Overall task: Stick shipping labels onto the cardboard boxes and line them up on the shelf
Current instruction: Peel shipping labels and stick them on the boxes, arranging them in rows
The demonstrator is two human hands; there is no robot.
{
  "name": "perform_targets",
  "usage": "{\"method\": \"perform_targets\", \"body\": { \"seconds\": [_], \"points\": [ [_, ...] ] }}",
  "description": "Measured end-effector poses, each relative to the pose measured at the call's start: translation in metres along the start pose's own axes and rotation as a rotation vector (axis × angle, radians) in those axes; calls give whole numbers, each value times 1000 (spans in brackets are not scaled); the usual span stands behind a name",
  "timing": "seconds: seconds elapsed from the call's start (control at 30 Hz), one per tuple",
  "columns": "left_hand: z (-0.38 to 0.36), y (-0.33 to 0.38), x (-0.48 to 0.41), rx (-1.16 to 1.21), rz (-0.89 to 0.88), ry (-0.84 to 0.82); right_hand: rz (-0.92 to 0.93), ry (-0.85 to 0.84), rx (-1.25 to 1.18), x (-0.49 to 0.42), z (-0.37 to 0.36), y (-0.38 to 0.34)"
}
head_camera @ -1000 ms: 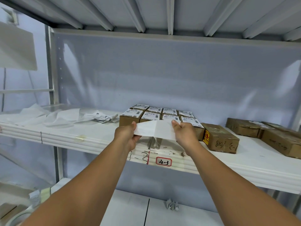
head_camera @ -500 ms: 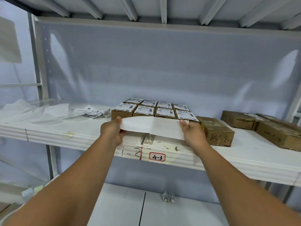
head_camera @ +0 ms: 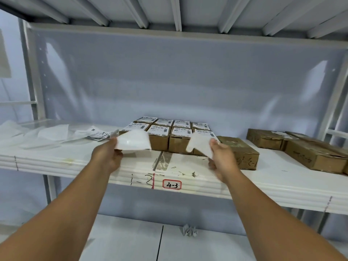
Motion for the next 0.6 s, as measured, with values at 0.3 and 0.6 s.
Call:
{"method": "perform_targets", "body": {
  "seconds": [0.3, 0.6],
  "points": [
    [2, -2, 10, -44, -80, -63, 109, -51, 148, 10, -11, -5],
    [14, 8, 11, 216, -10, -127, 166, -148, 152, 29, -73, -31]
  ]
}}
Point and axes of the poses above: each hand's wrist, its own x-axis away from the middle knuckle, its own z-axis out of the back of the hand, y = z × x, the point moved 3 cm from there along -x, towards the middle knuckle, and after that the axes turned 4 degrees about -x, right-handed, at the moved point
